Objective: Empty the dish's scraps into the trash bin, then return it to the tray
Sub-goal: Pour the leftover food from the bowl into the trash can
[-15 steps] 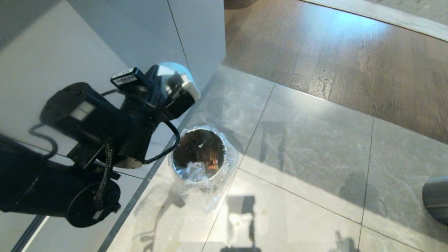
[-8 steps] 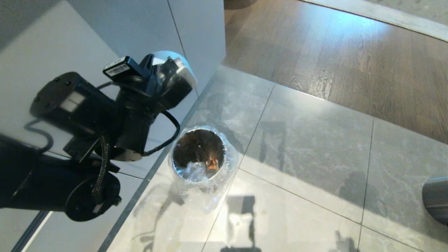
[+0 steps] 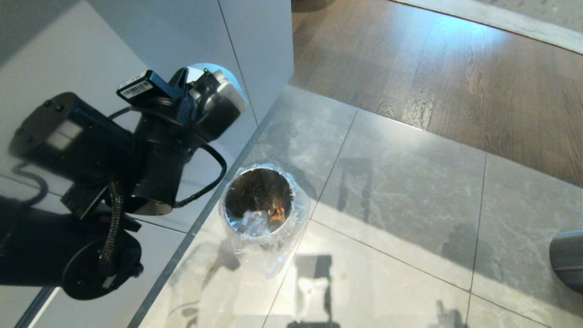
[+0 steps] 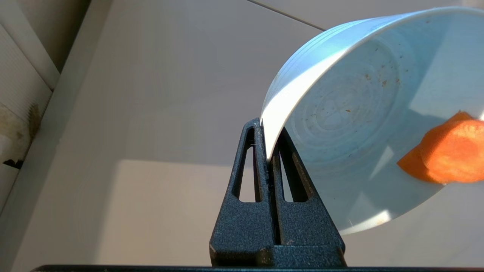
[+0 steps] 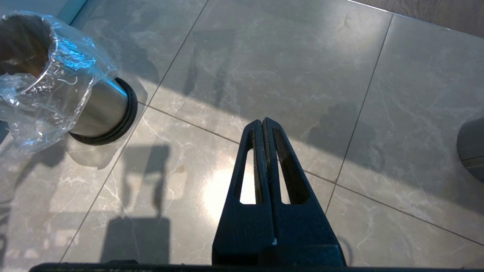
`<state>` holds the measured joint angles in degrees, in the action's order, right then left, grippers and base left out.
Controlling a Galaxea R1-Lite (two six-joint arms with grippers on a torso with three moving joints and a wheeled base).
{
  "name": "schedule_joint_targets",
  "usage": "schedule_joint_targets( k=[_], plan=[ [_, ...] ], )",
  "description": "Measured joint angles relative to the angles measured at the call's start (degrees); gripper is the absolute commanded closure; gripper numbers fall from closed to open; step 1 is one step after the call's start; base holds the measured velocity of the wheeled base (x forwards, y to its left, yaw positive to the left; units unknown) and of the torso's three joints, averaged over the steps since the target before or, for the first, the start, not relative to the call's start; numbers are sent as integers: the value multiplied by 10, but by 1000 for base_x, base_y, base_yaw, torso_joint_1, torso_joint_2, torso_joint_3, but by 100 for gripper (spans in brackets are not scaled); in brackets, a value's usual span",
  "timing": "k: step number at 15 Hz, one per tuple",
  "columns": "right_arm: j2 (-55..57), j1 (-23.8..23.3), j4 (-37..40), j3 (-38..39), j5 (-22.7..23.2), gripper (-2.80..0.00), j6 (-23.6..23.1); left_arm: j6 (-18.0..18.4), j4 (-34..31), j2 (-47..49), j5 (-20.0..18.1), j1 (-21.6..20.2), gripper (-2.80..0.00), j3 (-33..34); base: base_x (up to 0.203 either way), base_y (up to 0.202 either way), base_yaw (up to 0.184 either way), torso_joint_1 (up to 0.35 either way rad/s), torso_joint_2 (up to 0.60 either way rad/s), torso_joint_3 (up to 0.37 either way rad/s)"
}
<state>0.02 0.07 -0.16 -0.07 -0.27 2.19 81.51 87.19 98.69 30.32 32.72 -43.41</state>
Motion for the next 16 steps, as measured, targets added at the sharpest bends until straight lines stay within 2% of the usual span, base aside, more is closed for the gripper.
schedule_joint_targets(
  k=[12,16],
  plan=[
    [0,0,0,0,0,0,0,0,0,-23,1,27,0,-10,0,0,0,0,0,0],
    [0,0,0,0,0,0,0,0,0,-24,3,37,0,12,0,0,0,0,0,0]
  ],
)
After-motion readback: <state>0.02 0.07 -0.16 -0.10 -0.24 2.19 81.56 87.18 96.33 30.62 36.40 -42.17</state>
